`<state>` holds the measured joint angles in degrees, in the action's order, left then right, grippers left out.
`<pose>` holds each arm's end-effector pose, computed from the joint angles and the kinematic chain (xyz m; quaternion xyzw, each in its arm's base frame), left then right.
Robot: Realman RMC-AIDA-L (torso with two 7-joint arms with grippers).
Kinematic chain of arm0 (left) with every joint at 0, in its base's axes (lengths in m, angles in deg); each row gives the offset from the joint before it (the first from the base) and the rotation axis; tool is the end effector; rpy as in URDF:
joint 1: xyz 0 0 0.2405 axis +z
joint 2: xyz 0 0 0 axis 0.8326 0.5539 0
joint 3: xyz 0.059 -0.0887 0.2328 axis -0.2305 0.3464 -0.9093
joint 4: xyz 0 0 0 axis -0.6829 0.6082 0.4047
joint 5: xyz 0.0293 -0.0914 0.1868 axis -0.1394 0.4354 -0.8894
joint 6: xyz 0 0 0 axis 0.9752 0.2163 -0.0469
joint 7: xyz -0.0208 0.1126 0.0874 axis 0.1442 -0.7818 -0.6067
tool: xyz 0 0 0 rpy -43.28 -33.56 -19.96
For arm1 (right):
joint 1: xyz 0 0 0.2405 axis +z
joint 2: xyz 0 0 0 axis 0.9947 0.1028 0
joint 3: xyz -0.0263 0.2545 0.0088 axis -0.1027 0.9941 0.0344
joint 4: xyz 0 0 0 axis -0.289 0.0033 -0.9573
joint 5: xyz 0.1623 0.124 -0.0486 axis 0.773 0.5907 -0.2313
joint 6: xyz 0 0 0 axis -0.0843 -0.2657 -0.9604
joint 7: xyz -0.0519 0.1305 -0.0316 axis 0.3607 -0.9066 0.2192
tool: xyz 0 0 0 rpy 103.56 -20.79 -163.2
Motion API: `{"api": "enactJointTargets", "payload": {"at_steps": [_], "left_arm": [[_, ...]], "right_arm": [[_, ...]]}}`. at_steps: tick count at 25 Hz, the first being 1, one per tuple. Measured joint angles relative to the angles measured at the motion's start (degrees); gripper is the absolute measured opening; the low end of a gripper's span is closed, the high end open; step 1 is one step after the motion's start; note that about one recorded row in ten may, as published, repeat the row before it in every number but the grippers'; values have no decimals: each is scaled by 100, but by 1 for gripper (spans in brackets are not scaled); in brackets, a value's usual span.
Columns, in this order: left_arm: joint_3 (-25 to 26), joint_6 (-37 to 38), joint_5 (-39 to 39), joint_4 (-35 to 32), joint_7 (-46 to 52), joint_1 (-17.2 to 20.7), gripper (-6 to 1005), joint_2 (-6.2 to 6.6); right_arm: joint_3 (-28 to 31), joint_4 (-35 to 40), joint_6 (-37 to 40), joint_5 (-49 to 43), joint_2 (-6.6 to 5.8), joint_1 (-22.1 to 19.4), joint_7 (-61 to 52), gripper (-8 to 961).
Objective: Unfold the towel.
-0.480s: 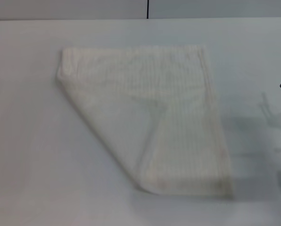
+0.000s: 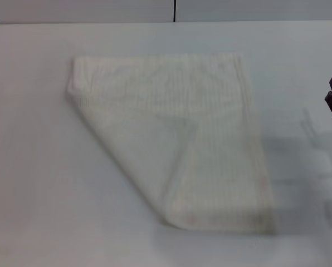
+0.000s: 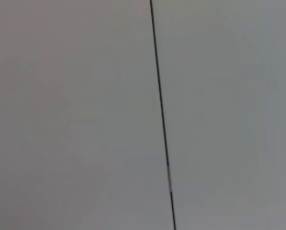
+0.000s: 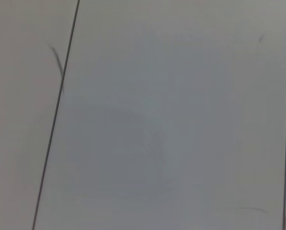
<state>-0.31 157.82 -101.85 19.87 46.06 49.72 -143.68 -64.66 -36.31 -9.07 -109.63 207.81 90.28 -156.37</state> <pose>-0.3830 0.2328 0.0232 -0.6358 -0.1985 -0.2561 0.7006 0.3238 0.2357 -0.0233 -0.6578 0.1449 0.2870 0.6811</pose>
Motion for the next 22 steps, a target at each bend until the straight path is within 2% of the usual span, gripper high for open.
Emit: {"api": "enactJointTargets", "payload": {"at_steps": [5, 6, 7, 8, 11, 12, 13, 14, 16, 17, 18, 21, 22], "left_arm": [[-197, 0, 5, 167, -38, -33, 828, 3], [-328, -34, -5, 337, -47, -44, 828, 24], [-418, -97, -7, 523, -33, -42, 827, 48], [-443, -128, -8, 606, -25, -39, 827, 58], [-498, -451, -42, 1096, -6, 62, 827, 102], [-528, -999, -216, 1698, 0, 217, 827, 171], [-528, -999, -216, 1698, 0, 217, 827, 171], [-535, -1352, -356, 2044, 2, 297, 827, 216], [-593, -2313, -645, 2986, -36, 491, 827, 360], [-751, -3177, -739, 3728, -148, 600, 827, 508], [-751, -3177, -739, 3728, -148, 600, 827, 508], [-1096, -4199, -741, 4670, -134, 607, 826, 851], [-1240, -4707, -742, 5074, -29, 557, 826, 1048]], "right_arm": [[15, 631, 341, 65, -43, -80, -20, 804], [41, 942, 583, 69, -76, -144, 9, 769], [156, 1616, 1207, 69, -181, -280, 131, 735], [156, 1616, 1207, 69, -181, -280, 131, 700], [546, 2868, 2738, 55, -381, -504, 555, 602], [1063, 3732, 4058, 45, -408, -670, 1060, 573], [1063, 3732, 4058, 45, -408, -670, 1060, 544], [1339, 4116, 4660, 42, -392, -740, 1302, 515], [2092, 4912, 6233, 49, -240, -872, 1892, 456], [2484, 5253, 7027, 59, -147, -914, 2140, 427], [2894, 5537, 7858, 86, -72, -895, 2255, 398], [3703, 5955, 9522, 284, -63, -619, 2182, 275], [4009, 6034, 10081, 337, -72, -455, 2075, 234]]}}
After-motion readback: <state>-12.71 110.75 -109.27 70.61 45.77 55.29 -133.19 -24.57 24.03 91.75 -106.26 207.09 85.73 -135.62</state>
